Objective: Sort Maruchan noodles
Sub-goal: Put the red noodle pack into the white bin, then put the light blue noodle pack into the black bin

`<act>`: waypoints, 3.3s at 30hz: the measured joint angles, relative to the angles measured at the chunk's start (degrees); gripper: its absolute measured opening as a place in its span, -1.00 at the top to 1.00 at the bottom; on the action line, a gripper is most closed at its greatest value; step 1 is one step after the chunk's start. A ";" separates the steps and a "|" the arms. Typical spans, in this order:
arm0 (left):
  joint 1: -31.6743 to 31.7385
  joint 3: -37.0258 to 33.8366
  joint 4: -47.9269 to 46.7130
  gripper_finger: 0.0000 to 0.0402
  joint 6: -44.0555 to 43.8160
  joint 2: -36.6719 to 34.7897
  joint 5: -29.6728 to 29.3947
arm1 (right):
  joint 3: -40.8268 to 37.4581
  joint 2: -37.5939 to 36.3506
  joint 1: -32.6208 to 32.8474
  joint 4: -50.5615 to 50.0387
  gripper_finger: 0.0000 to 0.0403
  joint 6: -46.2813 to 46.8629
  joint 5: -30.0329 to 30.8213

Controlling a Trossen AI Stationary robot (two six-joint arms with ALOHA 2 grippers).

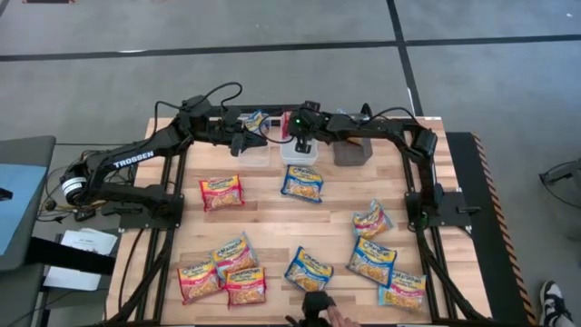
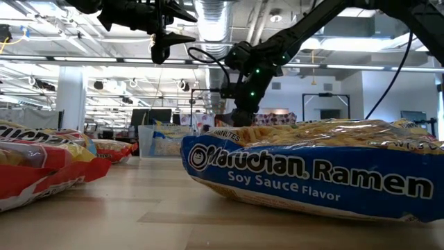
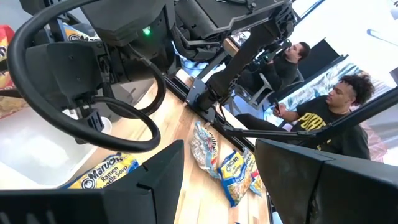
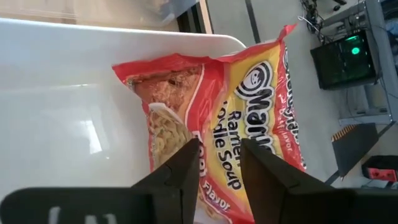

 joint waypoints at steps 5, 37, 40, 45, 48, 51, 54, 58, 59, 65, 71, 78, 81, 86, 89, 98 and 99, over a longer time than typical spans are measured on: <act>0.00 0.02 -0.04 0.08 -0.01 0.01 1.55 | 0.00 -0.02 0.94 -1.34 0.31 -0.03 0.85; 3.53 0.00 -7.82 0.08 3.57 -7.26 6.49 | 0.02 -23.80 16.35 -29.02 0.31 21.88 5.77; 3.54 0.00 -10.78 0.08 4.63 -8.60 5.91 | 0.02 -26.71 18.52 -32.13 0.31 24.00 5.76; 3.54 0.00 -14.73 0.08 5.01 -10.65 5.84 | 0.01 -30.33 22.05 -34.82 0.31 28.51 5.75; 3.52 0.00 -17.82 0.08 5.03 -12.02 5.95 | 0.02 -31.87 24.01 -35.39 0.31 31.24 5.75; 3.50 0.00 -23.35 0.08 5.77 -13.79 5.97 | 0.02 -32.92 25.84 -35.67 0.31 33.46 5.75; 3.04 0.00 -31.18 0.08 8.54 -15.81 5.96 | 0.02 -33.52 27.60 -36.39 0.31 34.92 5.75; 0.66 0.00 -40.68 0.08 10.93 -18.64 4.12 | 0.02 -33.51 29.49 -36.78 0.31 35.04 5.75; -0.35 0.00 -42.27 0.08 10.95 -19.28 2.78 | 0.02 -33.52 29.81 -36.77 0.31 35.04 5.75; -8.28 0.00 -51.30 0.08 8.94 -21.80 -4.81 | 0.00 -32.95 30.82 -37.44 0.31 36.53 5.77; -16.46 0.00 -57.53 0.08 4.98 -21.67 -6.19 | 0.00 -32.98 30.82 -37.60 0.31 36.50 5.77; -22.28 0.00 -62.43 0.08 -0.32 -20.84 -6.27 | 0.00 -32.98 30.82 -37.60 0.31 36.48 5.77; -24.78 0.03 -63.96 0.08 -1.19 -19.74 -6.52 | 0.00 -32.98 30.82 -37.58 0.31 36.44 5.77; -29.52 -0.06 -63.42 0.08 -4.04 -16.76 -9.49 | 0.00 -32.98 30.82 -37.58 0.31 36.40 5.67; -32.90 -2.14 -60.53 0.08 -5.51 -15.29 -10.62 | 0.00 -32.98 30.83 -37.58 0.31 36.27 5.31; -39.55 -15.09 -41.22 0.08 -17.14 -14.88 -8.90 | 0.00 -32.92 30.82 -37.46 0.31 35.43 4.32; -39.91 -16.30 -40.03 0.08 -18.31 -14.88 -9.09 | 0.00 -32.86 30.82 -37.45 0.31 35.42 4.08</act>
